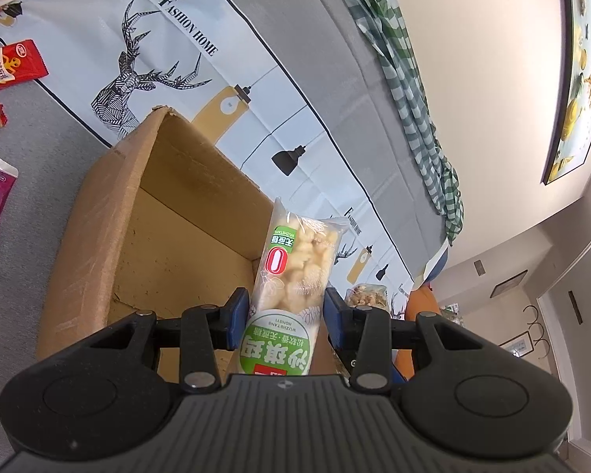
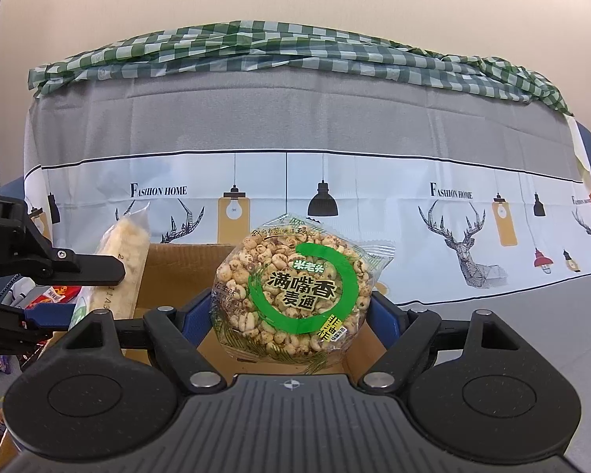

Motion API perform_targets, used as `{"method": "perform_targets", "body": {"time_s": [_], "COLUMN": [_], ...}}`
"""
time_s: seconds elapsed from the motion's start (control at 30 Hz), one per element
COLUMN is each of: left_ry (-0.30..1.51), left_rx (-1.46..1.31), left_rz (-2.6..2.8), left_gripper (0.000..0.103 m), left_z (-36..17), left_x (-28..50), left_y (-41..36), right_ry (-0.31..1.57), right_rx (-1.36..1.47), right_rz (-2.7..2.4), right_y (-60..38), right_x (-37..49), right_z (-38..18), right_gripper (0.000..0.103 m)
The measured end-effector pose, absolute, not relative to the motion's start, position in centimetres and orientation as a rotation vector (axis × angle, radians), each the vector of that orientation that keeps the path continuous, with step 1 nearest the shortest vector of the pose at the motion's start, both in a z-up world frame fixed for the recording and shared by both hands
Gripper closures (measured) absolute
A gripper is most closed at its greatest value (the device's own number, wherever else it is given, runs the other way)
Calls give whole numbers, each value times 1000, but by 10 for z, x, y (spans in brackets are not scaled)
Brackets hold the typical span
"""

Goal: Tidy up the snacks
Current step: 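Carry the grain cake and candy bag over the cardboard box with both tools, then open both tools to drop the grain cake and candy bag into the box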

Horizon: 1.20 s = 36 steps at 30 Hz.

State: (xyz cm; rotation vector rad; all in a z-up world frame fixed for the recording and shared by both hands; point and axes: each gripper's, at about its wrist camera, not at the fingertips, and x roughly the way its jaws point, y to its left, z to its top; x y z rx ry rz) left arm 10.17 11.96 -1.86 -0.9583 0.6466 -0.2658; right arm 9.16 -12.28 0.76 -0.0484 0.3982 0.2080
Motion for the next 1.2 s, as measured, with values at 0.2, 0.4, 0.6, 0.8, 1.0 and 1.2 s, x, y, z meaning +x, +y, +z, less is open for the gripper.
{"method": "perform_targets", "body": {"time_s": [0.2,0.4,0.6,0.8,1.0,1.2], "left_ry": [649,652,651,654,659,669], "left_rx": [-956,-951,-949,-947,-945,-946], "left_rz": [-269,-278,-285,-288,-292,-283], "left_gripper": [58,58,58,58,58,58], "left_z": [-19,-19,-19,-19,-19,-21], "left_x": [102,103,103,104,105,107], "left_y": [117,113,112,111,110,109], "right_ry": [399,399,399,400,408,418], "right_rx": [-49,-48,-46,-45,-45,-49], "right_rz": [208,207,201,195,188,187], "right_y": [-123,-124,-124,-124,-125,-126], "right_x": [92,92,91,91,91,92], "right_z": [8,8,8,7,5,4], "right_gripper": [21,21,21,21,21,21]}}
